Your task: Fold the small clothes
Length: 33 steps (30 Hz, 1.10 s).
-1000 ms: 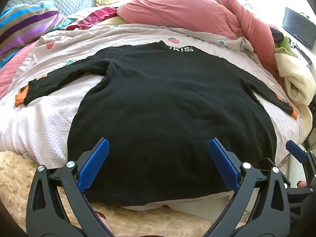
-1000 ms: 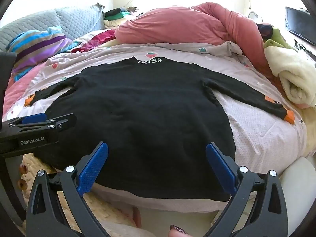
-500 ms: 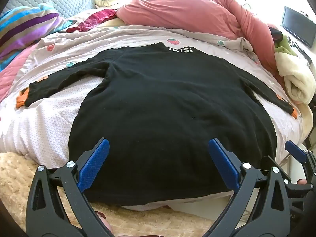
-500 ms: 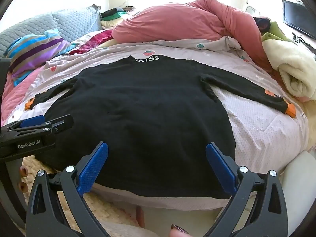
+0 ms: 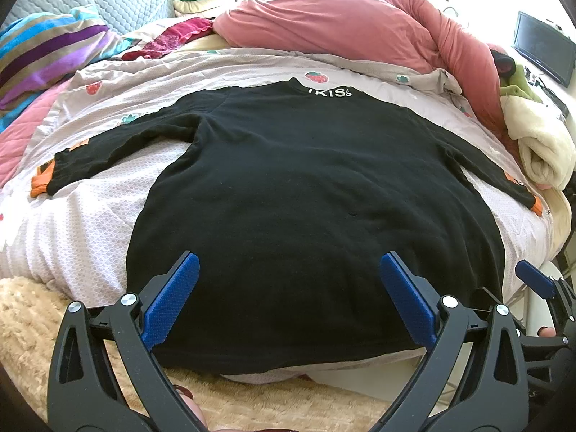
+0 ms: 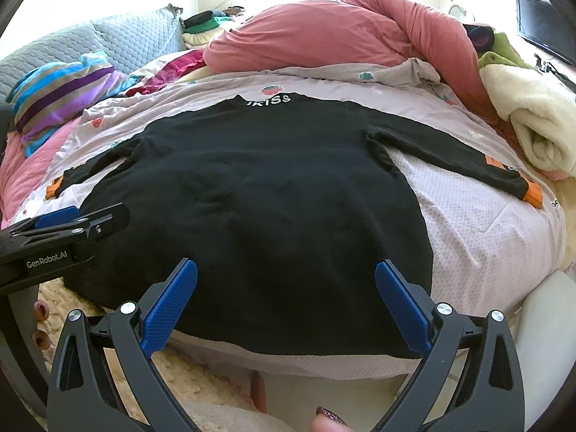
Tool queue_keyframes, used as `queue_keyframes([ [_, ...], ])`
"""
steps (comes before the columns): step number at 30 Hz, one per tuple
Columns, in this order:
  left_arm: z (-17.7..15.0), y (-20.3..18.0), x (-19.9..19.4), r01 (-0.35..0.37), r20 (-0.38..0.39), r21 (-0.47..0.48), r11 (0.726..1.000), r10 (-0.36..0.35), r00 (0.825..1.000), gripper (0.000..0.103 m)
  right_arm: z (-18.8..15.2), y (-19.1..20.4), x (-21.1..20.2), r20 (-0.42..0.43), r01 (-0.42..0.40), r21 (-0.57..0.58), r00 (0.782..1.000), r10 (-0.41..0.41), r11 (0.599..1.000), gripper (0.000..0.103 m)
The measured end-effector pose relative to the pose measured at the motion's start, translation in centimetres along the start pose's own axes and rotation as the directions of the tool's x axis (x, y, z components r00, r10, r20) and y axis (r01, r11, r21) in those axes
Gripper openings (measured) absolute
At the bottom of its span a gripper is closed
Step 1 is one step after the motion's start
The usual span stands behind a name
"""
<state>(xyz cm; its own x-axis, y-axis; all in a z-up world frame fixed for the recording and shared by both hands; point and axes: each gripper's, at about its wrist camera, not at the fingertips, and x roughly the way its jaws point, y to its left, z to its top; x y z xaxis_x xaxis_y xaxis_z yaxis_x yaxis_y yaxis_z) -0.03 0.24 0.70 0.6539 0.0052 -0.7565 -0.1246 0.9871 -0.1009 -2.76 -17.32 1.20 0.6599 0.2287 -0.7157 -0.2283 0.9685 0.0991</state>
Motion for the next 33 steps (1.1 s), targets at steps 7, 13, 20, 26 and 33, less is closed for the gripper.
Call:
queue_keyframes([
  [7, -0.08, -0.04, 0.03, 0.0, 0.002, 0.001, 1.0, 0.0, 1.0, 0.095, -0.08, -0.09, 0.09, -0.001, -0.002, 0.001, 1.0, 0.002, 1.0, 0.099],
  [13, -0.02, -0.01, 0.05, -0.003, 0.005, 0.002, 1.0, 0.003, 1.0, 0.095, -0.04, -0.12, 0.12, -0.002, -0.003, 0.002, 1.0, 0.003, 1.0, 0.099],
  [20, 0.44, 0.27, -0.19, -0.006, 0.006, 0.004, 1.0, 0.006, 1.0, 0.095, -0.1, -0.24, 0.05, 0.001, -0.002, 0.002, 1.0, 0.002, 1.0, 0.099],
  [26, 0.43, 0.21, -0.17, -0.01, 0.008, 0.006, 1.0, 0.01, 1.0, 0.095, -0.05, -0.39, 0.07, -0.001, -0.001, 0.005, 1.0, 0.001, 1.0, 0.099],
  [33, 0.47, 0.18, -0.09, -0.011, 0.007, 0.008, 1.0, 0.01, 1.0, 0.095, 0.42, -0.53, 0.06, 0.002, 0.001, 0.004, 1.0, -0.001, 1.0, 0.099],
])
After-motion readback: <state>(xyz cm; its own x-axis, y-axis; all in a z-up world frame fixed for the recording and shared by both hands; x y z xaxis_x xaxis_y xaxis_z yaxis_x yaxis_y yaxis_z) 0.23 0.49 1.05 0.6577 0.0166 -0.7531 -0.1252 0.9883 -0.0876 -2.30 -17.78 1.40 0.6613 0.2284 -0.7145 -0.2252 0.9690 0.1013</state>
